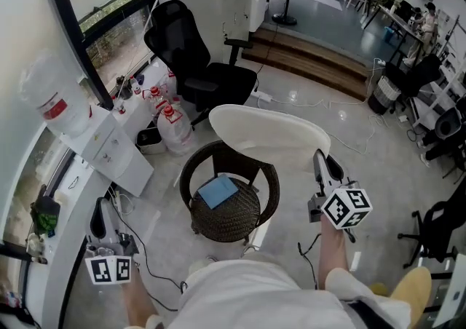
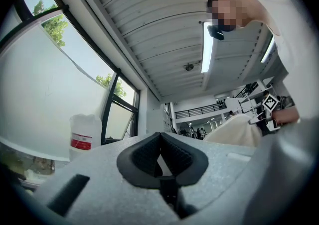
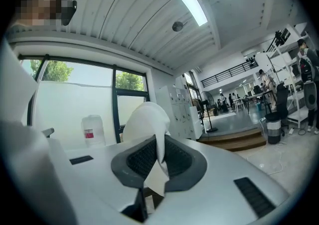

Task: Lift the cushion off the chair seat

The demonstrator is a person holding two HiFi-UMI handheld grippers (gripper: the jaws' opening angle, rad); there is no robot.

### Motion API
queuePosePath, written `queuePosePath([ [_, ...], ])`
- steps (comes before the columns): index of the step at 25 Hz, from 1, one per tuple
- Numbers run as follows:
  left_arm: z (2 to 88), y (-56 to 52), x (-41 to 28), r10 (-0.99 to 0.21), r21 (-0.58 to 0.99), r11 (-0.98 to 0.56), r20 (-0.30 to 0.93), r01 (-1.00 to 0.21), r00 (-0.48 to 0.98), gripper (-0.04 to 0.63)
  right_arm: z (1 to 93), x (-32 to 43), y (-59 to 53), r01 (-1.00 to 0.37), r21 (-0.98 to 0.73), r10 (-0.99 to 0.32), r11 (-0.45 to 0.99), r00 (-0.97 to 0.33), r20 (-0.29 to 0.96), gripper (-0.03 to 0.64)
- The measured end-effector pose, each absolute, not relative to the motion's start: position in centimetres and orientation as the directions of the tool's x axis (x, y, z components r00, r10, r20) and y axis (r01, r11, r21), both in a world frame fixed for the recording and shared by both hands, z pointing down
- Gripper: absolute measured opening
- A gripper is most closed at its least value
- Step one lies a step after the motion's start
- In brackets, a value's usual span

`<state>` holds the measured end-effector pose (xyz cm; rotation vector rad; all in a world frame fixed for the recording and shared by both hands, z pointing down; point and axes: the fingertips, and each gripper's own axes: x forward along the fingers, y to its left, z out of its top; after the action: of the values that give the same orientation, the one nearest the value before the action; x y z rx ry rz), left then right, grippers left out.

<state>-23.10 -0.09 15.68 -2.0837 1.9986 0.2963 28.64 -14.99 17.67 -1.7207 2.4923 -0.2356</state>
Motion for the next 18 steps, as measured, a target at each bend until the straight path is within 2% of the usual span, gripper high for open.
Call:
queuePosePath([
  [7, 16.7, 1.0, -25.4, -0.953, -0.001, 0.011, -0.301, -1.0, -0.01, 0.017, 17.6, 30.4, -12.4, -0.959, -0.132, -0.966, 0.252, -0.258, 0.028, 0.035],
  [18, 18.5, -0.1, -25.9, -0.964, 0.021, -0.008, -0.266, -1.0, 0.002, 0.017, 19.2, 29.6, -12.9, -0.968, -0.09, -0.967, 0.232, -0.24, 0.087, 0.035],
])
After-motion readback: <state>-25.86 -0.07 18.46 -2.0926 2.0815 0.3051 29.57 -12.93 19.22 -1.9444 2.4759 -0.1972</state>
